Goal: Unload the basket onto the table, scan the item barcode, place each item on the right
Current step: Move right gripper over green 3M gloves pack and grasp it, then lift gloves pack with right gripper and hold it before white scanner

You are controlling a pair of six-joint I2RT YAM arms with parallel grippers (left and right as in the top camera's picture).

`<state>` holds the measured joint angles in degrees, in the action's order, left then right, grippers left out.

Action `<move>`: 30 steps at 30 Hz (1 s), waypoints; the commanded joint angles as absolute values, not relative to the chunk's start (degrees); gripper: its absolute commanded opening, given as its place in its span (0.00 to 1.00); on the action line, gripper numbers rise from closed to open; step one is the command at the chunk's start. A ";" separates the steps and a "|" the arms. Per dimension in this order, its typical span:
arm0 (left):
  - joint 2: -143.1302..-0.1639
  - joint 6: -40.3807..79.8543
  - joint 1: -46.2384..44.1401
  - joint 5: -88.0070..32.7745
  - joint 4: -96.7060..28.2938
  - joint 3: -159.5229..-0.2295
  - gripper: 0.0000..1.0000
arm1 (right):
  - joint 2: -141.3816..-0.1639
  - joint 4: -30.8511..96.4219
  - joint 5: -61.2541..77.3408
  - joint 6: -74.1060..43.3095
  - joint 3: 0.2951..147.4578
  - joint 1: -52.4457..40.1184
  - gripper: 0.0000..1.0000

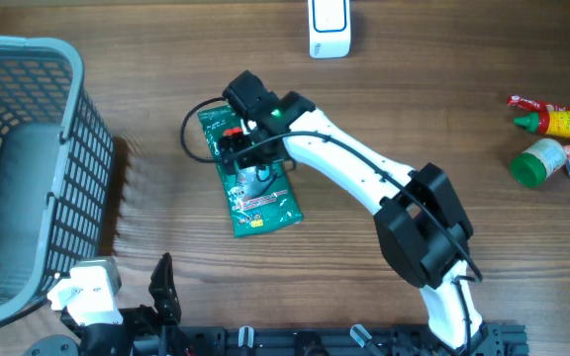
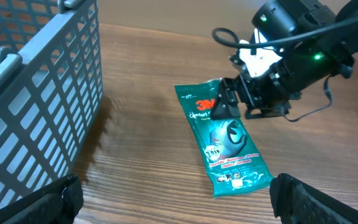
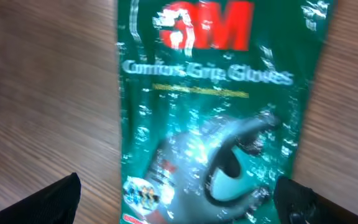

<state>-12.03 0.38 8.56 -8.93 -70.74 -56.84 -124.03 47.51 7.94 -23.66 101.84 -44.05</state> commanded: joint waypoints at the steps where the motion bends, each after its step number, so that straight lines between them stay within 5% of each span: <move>1: -11.68 1.15 8.86 -9.58 -70.54 -56.88 1.00 | -128.40 45.19 0.36 -20.97 101.58 -47.22 1.00; 11: -11.68 1.15 8.86 -9.61 -70.54 -56.88 1.00 | -136.03 37.28 -17.61 -26.44 101.58 -53.47 0.99; 14: -11.68 1.15 8.86 -9.58 -70.54 -56.88 1.00 | -137.86 41.60 -15.73 -31.90 101.58 -52.64 0.88; 16: -11.68 1.15 8.86 -9.58 -70.54 -56.88 1.00 | -137.86 43.83 -11.05 -31.92 101.60 -52.64 0.72; 17: -11.68 1.15 8.86 -9.58 -70.54 -56.88 1.00 | -137.86 45.36 -6.98 -32.14 101.60 -52.64 0.56; 19: -11.68 1.15 8.86 -9.58 -70.54 -56.88 1.00 | -137.86 46.59 -4.10 -33.54 101.60 -52.69 0.42; 21: -11.68 1.15 8.86 -9.61 -70.54 -56.88 1.00 | -137.86 47.57 -3.92 -34.50 101.60 -52.51 0.05; 30: -11.68 1.15 8.86 -9.58 -70.54 -56.88 1.00 | -130.34 54.46 26.02 -18.33 104.16 -43.42 0.05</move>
